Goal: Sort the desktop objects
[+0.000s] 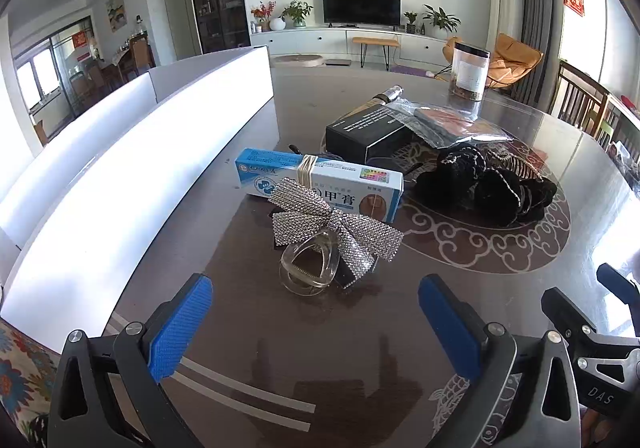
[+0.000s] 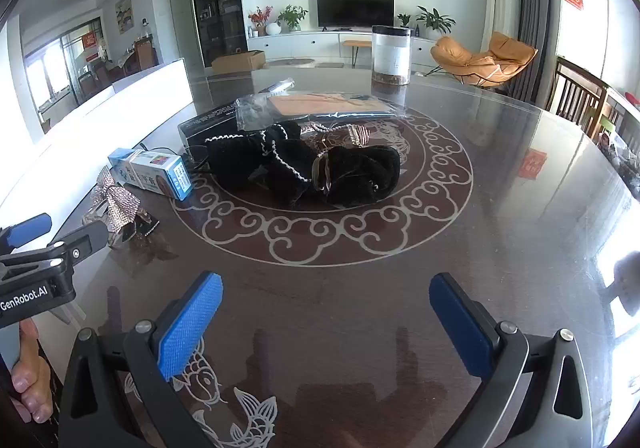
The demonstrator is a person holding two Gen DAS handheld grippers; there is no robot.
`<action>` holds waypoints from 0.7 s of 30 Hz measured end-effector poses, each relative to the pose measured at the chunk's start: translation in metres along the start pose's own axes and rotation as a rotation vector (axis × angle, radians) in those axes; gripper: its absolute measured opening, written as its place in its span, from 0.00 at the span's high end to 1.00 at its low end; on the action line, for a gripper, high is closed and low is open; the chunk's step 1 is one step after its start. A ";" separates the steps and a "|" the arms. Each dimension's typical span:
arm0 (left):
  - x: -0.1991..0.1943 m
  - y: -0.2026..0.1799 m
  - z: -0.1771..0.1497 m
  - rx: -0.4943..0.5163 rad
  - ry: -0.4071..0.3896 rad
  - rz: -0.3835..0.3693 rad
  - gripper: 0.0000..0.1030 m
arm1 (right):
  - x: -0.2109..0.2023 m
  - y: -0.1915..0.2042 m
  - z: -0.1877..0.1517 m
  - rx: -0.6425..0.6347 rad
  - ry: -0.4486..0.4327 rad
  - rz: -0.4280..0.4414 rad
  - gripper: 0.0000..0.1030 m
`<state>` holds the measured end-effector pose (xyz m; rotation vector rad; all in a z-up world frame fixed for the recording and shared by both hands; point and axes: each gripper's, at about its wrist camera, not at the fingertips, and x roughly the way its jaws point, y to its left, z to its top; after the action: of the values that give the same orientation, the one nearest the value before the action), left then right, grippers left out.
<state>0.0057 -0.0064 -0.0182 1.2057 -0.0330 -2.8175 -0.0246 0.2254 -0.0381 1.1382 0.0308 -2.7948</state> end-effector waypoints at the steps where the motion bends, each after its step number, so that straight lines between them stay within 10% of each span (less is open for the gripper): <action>1: 0.000 0.000 0.000 -0.003 0.002 0.000 0.00 | 0.000 0.000 0.000 -0.003 0.002 0.000 0.00; 21: 0.004 0.004 -0.001 -0.058 0.022 0.043 0.00 | 0.007 0.006 -0.008 -0.036 0.009 -0.008 0.00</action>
<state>0.0037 -0.0103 -0.0216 1.2080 0.0234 -2.7483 -0.0236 0.2196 -0.0484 1.1451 0.0863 -2.7843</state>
